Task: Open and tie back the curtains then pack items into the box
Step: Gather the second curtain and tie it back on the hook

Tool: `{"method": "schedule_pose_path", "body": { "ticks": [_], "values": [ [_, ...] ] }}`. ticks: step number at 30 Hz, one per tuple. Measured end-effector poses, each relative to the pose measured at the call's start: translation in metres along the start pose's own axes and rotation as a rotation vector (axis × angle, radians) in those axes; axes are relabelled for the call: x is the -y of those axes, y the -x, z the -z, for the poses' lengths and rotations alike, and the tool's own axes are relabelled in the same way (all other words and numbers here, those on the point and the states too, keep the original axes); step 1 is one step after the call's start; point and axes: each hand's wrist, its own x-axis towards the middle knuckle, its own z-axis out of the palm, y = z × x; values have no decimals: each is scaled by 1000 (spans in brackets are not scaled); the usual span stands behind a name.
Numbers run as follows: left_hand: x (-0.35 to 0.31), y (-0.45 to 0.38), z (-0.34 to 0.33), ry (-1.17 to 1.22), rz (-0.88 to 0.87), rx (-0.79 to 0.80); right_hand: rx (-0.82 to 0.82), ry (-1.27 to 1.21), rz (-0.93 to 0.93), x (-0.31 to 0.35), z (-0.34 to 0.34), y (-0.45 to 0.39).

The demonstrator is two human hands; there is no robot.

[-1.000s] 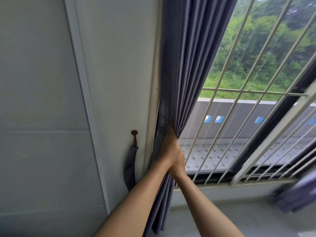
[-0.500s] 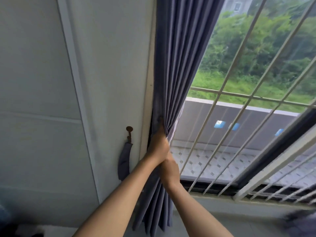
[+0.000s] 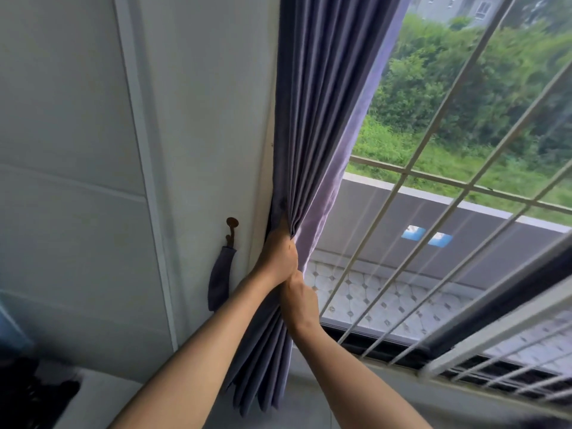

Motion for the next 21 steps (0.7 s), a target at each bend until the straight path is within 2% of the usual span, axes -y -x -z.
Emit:
{"method": "schedule_pose_path", "body": {
  "ticks": [10, 14, 17, 21],
  "values": [
    [26, -4, -3, -86, -190, -50, -26, 40, -78, 9, -17, 0],
    [33, 9, -16, -146, -242, -130, 26, 1, -93, 11, -18, 10],
    [31, 12, -15, -189, -371, -222, 7, 31, -80, 8, -18, 9],
    [45, 16, -5, -223, -415, -37, -59, 12, -67, -1, -25, 13]
  ]
}}
